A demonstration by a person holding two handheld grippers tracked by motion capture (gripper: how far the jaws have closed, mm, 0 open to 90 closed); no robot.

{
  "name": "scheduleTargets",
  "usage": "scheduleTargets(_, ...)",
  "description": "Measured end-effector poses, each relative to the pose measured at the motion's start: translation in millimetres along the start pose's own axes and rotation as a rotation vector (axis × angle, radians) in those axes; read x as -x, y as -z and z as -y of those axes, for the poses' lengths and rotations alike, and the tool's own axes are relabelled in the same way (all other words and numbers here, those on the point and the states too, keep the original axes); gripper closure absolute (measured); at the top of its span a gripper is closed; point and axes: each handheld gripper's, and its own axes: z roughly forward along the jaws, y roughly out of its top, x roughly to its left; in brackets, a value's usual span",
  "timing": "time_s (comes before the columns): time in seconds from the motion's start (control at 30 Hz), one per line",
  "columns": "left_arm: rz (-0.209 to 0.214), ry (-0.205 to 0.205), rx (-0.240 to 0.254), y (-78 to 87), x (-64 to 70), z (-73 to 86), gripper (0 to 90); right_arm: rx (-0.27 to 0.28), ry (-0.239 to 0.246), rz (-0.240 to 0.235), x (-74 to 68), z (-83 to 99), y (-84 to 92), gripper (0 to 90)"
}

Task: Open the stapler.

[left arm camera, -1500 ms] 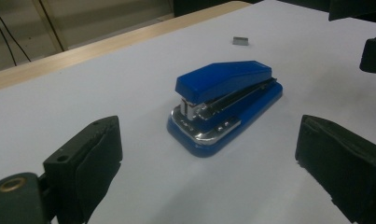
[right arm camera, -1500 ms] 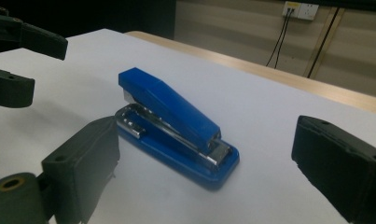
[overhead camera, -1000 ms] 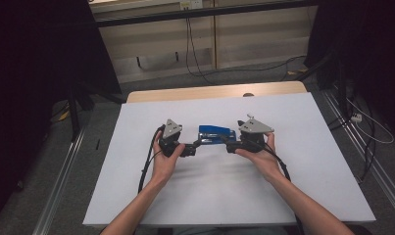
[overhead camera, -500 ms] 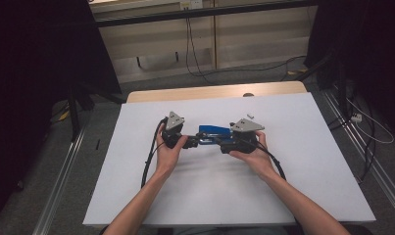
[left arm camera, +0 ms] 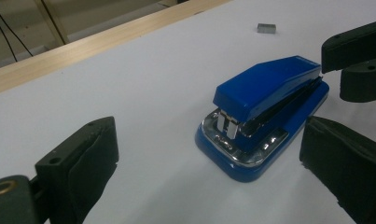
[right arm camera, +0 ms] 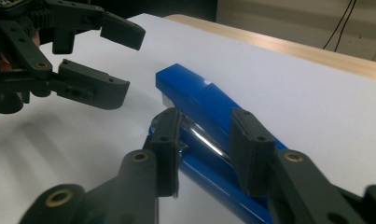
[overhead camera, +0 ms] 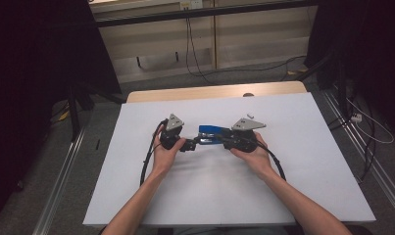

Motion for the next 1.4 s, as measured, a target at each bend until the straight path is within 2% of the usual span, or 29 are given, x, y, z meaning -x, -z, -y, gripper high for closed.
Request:
scheduleTargets(0.13,-0.007,0.004,-0.016,-0.5,-1.4,1.7,4.9,-0.003,0.018,-0.015,-2.6,-1.0,-3.1,78.2)
scheduleTargets(0.23,-0.031,0.014,-0.051,-4.4,0.3,4.7,4.9,0.001,0.014,-0.014,-3.2,-1.1,-7.1,87.4)
scheduleTargets(0.3,-0.043,0.012,-0.060,-4.8,0.8,4.7,5.5,-0.002,0.019,-0.014,-5.1,-0.7,-10.6,90.0)
scheduleTargets(0.37,-0.035,0.016,-0.054,-3.5,-0.6,4.6,5.9,-0.016,0.040,-0.023,-8.9,-0.8,-13.4,90.0)
scheduleTargets(0.47,-0.056,0.026,-0.062,-2.6,-1.7,4.5,5.9,-0.034,0.057,-0.022,-11.8,-1.3,-15.7,90.0)
scheduleTargets(0.63,-0.054,0.041,-0.063,-0.6,-3.9,6.1,18.8,-0.053,0.052,-0.017,-11.8,-1.8,-20.4,90.0)
scheduleTargets(0.67,-0.054,0.041,-0.063,-0.6,-3.9,6.1,19.1,-0.056,0.052,-0.016,-11.9,-1.7,-20.7,90.0)
scheduleTargets(0.7,-0.051,0.069,-0.051,-0.5,-4.9,5.9,19.5,-0.055,0.056,-0.010,-12.1,-1.7,-20.7,90.0)
scheduleTargets(0.77,-0.049,0.076,-0.053,-0.5,-5.3,5.9,28.4,-0.056,0.060,-0.010,-12.2,-1.9,-20.8,90.0)
scheduleTargets(0.8,-0.047,0.071,-0.051,-0.7,-5.7,6.4,28.4,-0.061,0.063,-0.011,-12.2,-2.1,-20.9,90.0)
scheduleTargets(0.83,-0.038,0.069,-0.058,-1.4,-5.7,7.3,38.5,-0.069,0.067,-0.009,-12.2,-2.5,-21.3,90.0)
scheduleTargets(1.0,-0.023,0.055,-0.087,-2.7,-2.2,7.5,59.3,-0.090,0.074,-0.005,-12.1,-1.4,-22.9,90.0)
scheduleTargets(1.03,-0.018,0.033,-0.097,-2.9,0.0,6.6,63.5,-0.098,0.074,-0.003,-11.7,-1.0,-23.6,90.0)
scheduleTargets(1.07,-0.009,0.044,-0.090,-3.9,1.6,6.4,67.6,-0.103,0.074,-0.001,-11.2,-0.6,-24.3,90.0)
scheduleTargets(1.1,-0.009,0.037,-0.097,-4.3,2.6,6.0,71.8,-0.107,0.073,0.000,-10.7,-0.3,-25.1,90.0)
scheduleTargets(1.2,-0.011,0.015,-0.111,-6.1,4.3,5.5,79.3,-0.116,0.076,0.002,-10.2,0.1,-27.0,90.0)
scheduleTargets(1.3,-0.020,0.022,-0.105,-8.2,4.8,4.7,87.7,-0.127,0.080,0.002,-9.7,0.6,-28.9,90.0)
scheduleTargets(1.4,-0.017,0.015,-0.108,-9.1,4.3,4.1,90.0,-0.134,0.084,-0.001,-10.1,-0.1,-30.0,90.0)
